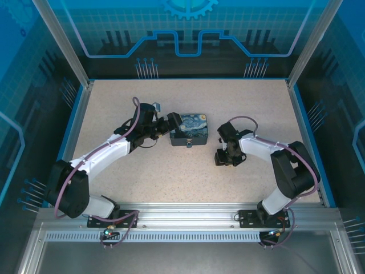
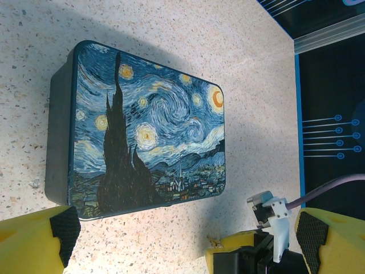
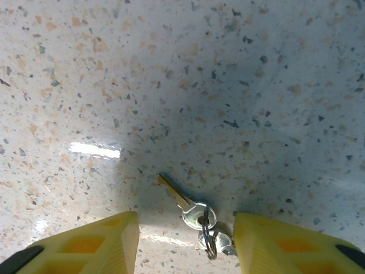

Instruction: Unlock a padlock with a key

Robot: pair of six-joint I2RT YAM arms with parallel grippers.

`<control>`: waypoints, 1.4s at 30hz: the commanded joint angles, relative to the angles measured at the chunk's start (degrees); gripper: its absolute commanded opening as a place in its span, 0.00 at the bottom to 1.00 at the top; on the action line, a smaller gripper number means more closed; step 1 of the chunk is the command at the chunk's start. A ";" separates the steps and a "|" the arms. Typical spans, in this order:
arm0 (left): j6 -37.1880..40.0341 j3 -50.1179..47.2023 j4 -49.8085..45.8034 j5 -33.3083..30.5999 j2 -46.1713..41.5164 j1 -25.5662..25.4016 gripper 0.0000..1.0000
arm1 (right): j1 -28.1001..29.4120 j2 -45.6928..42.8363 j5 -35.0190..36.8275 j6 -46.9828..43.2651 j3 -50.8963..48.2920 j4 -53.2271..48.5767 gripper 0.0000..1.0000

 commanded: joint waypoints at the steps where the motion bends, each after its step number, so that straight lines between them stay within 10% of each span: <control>1: 0.16 1.64 1.11 1.55 0.51 0.56 0.99 | 1.60 1.67 -0.25 -0.26 0.07 0.35 0.46; 29: -0.34 2.26 1.32 2.25 0.88 0.67 0.99 | 3.18 1.49 -0.63 -0.46 2.12 0.09 0.00; 42: 0.36 1.56 0.43 2.56 0.11 1.23 0.99 | 3.18 -5.37 -3.51 -0.87 3.95 -0.88 0.00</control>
